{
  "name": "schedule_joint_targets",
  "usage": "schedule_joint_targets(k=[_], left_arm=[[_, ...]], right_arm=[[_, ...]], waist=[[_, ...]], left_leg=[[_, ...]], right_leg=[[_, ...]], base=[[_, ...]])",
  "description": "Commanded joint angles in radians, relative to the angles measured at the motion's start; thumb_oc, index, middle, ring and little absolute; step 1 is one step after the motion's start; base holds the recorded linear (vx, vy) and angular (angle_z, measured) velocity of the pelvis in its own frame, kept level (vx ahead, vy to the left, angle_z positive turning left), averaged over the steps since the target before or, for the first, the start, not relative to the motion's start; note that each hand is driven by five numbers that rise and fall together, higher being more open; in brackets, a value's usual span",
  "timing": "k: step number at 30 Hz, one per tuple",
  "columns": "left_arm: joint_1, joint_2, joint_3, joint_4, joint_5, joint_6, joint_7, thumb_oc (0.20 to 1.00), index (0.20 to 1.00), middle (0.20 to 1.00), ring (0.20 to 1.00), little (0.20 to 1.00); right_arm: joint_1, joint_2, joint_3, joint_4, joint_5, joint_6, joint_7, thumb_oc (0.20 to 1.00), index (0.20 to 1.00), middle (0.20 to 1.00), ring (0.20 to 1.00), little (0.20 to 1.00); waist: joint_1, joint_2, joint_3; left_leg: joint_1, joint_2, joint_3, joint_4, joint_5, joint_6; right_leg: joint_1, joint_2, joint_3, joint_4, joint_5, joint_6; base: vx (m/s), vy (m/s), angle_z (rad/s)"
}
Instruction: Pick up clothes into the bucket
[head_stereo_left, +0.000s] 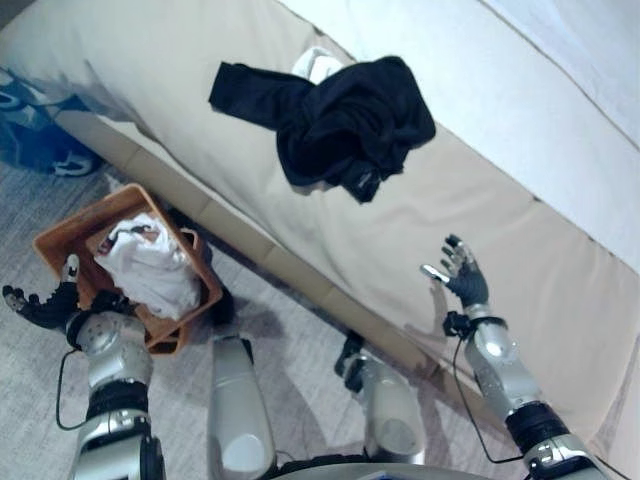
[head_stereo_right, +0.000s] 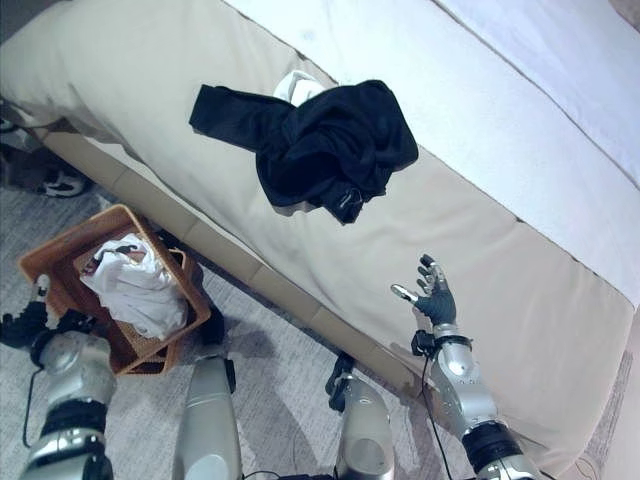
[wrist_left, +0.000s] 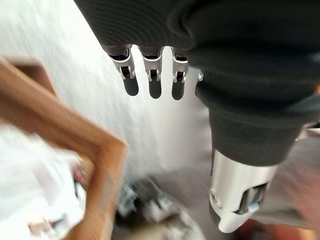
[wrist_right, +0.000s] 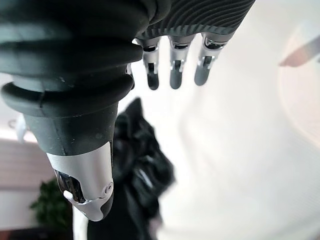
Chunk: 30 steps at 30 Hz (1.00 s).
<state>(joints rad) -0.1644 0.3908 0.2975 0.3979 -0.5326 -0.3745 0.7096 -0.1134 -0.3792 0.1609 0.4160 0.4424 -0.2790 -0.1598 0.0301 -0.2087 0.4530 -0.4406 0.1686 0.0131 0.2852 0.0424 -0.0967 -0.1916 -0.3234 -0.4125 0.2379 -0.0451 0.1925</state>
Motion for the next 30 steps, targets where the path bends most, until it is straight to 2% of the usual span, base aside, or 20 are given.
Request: schedule_joint_targets(k=[1,7,10,12,13,17,19,20,22,25,26,28,29,30], left_arm=[[0.016,0.025,-0.057,-0.086,0.137,-0.081,-0.1,1.0,1.0,1.0,1.0,1.0],[0.051,0.021,-0.175,-0.245,0.052,-0.128,-0.377,1.0,1.0,1.0,1.0,1.0],[0.068,0.009,-0.224,-0.303,0.001,-0.111,-0.499,1.0,1.0,1.0,1.0,1.0],[0.078,0.006,-0.255,-0.327,-0.037,-0.106,-0.555,1.0,1.0,1.0,1.0,1.0],[0.105,0.01,-0.282,-0.34,-0.023,-0.091,-0.601,1.0,1.0,1.0,1.0,1.0],[0.151,-0.008,-0.31,-0.331,-0.036,-0.065,-0.645,1.0,1.0,1.0,1.0,1.0],[0.173,-0.01,-0.33,-0.314,-0.027,-0.045,-0.665,1.0,1.0,1.0,1.0,1.0],[0.184,-0.019,-0.343,-0.289,-0.028,-0.032,-0.679,1.0,1.0,1.0,1.0,1.0],[0.188,-0.027,-0.357,-0.273,-0.02,-0.026,-0.682,1.0,1.0,1.0,1.0,1.0],[0.214,-0.031,-0.381,-0.233,0.022,-0.008,-0.69,1.0,1.0,1.0,1.0,1.0],[0.22,-0.035,-0.391,-0.214,0.03,-0.003,-0.689,1.0,1.0,1.0,1.0,1.0],[0.223,-0.056,-0.405,-0.178,-0.001,0.005,-0.694,1.0,1.0,1.0,1.0,1.0],[0.229,-0.063,-0.415,-0.161,-0.001,0.012,-0.692,1.0,1.0,1.0,1.0,1.0],[0.243,-0.058,-0.423,-0.149,0.02,0.014,-0.693,1.0,1.0,1.0,1.0,1.0]], right_arm=[[-0.001,-0.018,-0.071,0.026,-0.023,-0.025,-0.009,1.0,1.0,1.0,1.0,1.0],[-0.004,-0.013,-0.122,0.022,-0.032,-0.029,0.012,1.0,1.0,1.0,1.0,1.0],[0.0,-0.02,-0.138,0.005,-0.13,-0.018,0.005,1.0,1.0,1.0,1.0,1.0],[-0.019,-0.027,-0.115,-0.009,-0.226,0.0,-0.008,1.0,1.0,1.0,1.0,1.0],[-0.029,-0.026,-0.108,-0.002,-0.276,0.015,-0.008,1.0,1.0,1.0,1.0,1.0],[-0.06,-0.02,-0.075,0.017,-0.32,0.024,-0.001,1.0,1.0,1.0,1.0,1.0],[-0.091,-0.032,-0.039,0.01,-0.373,0.037,-0.002,1.0,1.0,1.0,1.0,1.0],[-0.107,-0.039,-0.015,-0.007,-0.403,0.042,-0.005,1.0,1.0,1.0,1.0,1.0],[-0.11,-0.037,-0.011,-0.014,-0.398,0.042,-0.007,1.0,1.0,1.0,1.0,1.0],[-0.116,-0.035,0.004,-0.026,-0.4,0.04,-0.008,1.0,1.0,1.0,1.0,1.0],[-0.131,-0.038,0.018,-0.025,-0.406,0.038,-0.012,1.0,1.0,1.0,1.0,1.0],[-0.152,-0.038,0.037,-0.013,-0.413,0.043,-0.019,1.0,1.0,1.0,1.0,1.0],[-0.168,-0.034,0.045,0.003,-0.415,0.045,-0.026,1.0,1.0,1.0,1.0,1.0],[-0.205,-0.037,0.06,0.026,-0.427,0.049,-0.035,1.0,1.0,1.0,1.0,1.0]], waist=[[0.009,0.027,-0.097],[-0.006,0.059,-0.159],[-0.016,0.076,-0.184],[-0.022,0.085,-0.179],[-0.03,0.09,-0.183],[-0.046,0.096,-0.219],[-0.064,0.106,-0.237],[-0.077,0.117,-0.253],[-0.081,0.122,-0.263],[-0.082,0.138,-0.276],[-0.067,0.142,-0.267],[-0.046,0.144,-0.257],[-0.033,0.145,-0.258],[-0.024,0.154,-0.265]], left_leg=[[0.007,-0.013,-0.012,-0.035,-0.018,0.026],[0.119,-0.015,0.02,-0.107,-0.009,0.025],[0.189,-0.015,0.057,-0.136,-0.017,0.03],[0.239,0.012,0.1,-0.124,-0.03,0.033],[0.284,0.026,0.126,-0.118,-0.041,0.03],[0.348,0.047,0.164,-0.136,-0.046,0.022],[0.374,0.076,0.18,-0.142,-0.04,0.008],[0.397,0.101,0.191,-0.148,-0.032,-0.003],[0.401,0.113,0.193,-0.149,-0.021,-0.008],[0.392,0.165,0.169,-0.064,0.025,-0.022],[0.38,0.157,0.107,0.001,0.053,-0.023],[0.35,0.105,0.001,0.044,0.077,-0.026],[0.332,0.068,-0.047,0.013,0.062,-0.024],[0.316,0.045,-0.069,-0.101,0.034,-0.02]], right_leg=[[-0.001,-0.046,-0.02,-0.108,0.199,0.037],[0.058,-0.051,0.006,-0.14,0.207,0.04],[0.052,-0.068,0.024,-0.105,0.208,0.045],[0.041,-0.072,0.02,-0.041,0.21,0.047],[0.06,-0.054,0.034,-0.047,0.192,0.042],[0.089,-0.027,0.065,-0.079,0.161,0.033],[0.096,0.001,0.096,-0.08,0.139,0.024],[0.1,0.03,0.12,-0.08,0.113,0.009],[0.101,0.048,0.132,-0.081,0.103,-0.002],[0.126,0.112,0.158,-0.086,0.06,-0.045],[0.131,0.13,0.177,-0.078,0.053,-0.061],[0.15,0.134,0.19,-0.081,0.044,-0.07],[0.158,0.13,0.196,-0.089,0.042,-0.066],[0.166,0.124,0.2,-0.102,0.041,-0.054]], base=[[0.04,-0.003,0.05],[0.07,0.024,-0.03],[0.06,0.036,-0.31],[0.03,-0.014,-0.43],[0.07,-0.047,-0.5],[0.13,-0.093,-0.88],[0.09,-0.179,-0.64],[0.09,-0.173,-0.26],[0.07,-0.163,-0.28],[0.09,-0.217,-0.21],[0.06,-0.143,-0.23],[0.04,-0.077,-0.63],[0.12,0.007,-0.54],[0.14,0.065,-0.04]])
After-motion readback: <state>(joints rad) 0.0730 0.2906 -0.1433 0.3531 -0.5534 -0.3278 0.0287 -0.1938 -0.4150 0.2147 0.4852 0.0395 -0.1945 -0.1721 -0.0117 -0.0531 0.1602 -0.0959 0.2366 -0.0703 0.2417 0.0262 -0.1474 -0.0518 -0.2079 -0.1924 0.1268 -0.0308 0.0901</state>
